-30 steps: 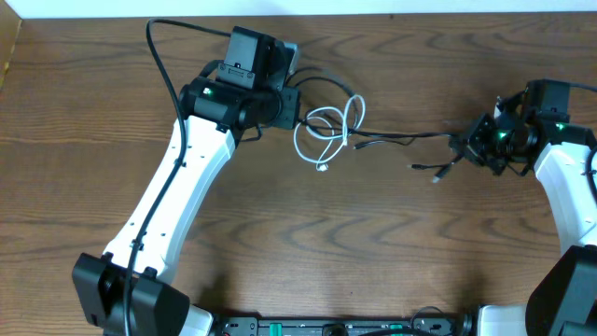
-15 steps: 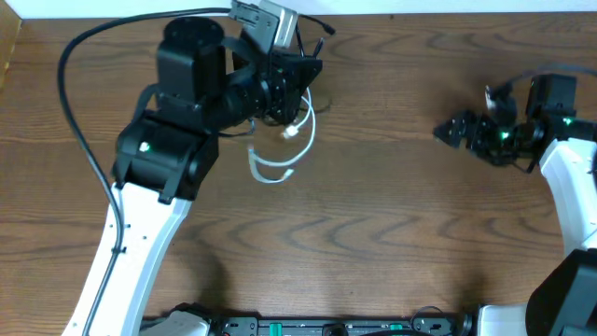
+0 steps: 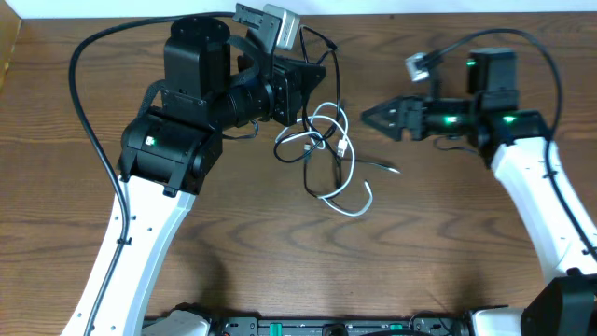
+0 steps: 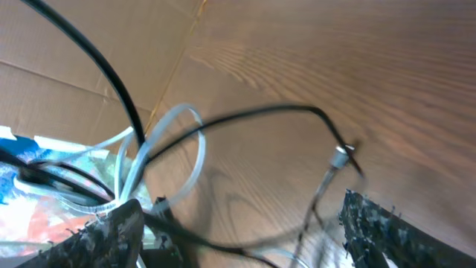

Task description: Untangle cables

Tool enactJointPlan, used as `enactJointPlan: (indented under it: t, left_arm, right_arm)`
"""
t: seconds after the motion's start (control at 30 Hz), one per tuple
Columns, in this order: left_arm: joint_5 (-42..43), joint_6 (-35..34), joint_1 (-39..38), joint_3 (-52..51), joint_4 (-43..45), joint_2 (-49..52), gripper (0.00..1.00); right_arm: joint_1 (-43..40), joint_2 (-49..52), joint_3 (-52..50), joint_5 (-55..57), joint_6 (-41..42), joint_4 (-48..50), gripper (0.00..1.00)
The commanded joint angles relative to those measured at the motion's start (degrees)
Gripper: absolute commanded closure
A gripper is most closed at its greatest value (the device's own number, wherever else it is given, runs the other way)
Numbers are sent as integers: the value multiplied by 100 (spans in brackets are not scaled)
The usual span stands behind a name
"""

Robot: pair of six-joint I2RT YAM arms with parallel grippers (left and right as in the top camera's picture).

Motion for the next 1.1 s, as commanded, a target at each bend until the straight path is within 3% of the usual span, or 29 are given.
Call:
enactJointPlan:
  t: [0.0,0.23,0.53,0.73,0.93,1.07]
  left_arm:
    - [118,-35,28,92,-63,9,93]
    - [120,-125,-57,76,-166,155,92]
    - [94,-125,-57,76,-162,173,92]
    - [96,-168,-66,76,-170,173,92]
    - [96,-348,-68,76,-168,173,93]
    - [98,-511,-118,31,-188,179,93]
  right_arm:
    - [269,-74,70,315,557,219,20]
    - [605,-74,70,424,1191,763,27]
    - [831,-72,50,1088,1202,-111,38]
    - [925,-72,42,1244,1207,-66,40]
    - [1119,74,37,2192,1207,-70,46]
    - [1222,393,37,2304,1207,168,57]
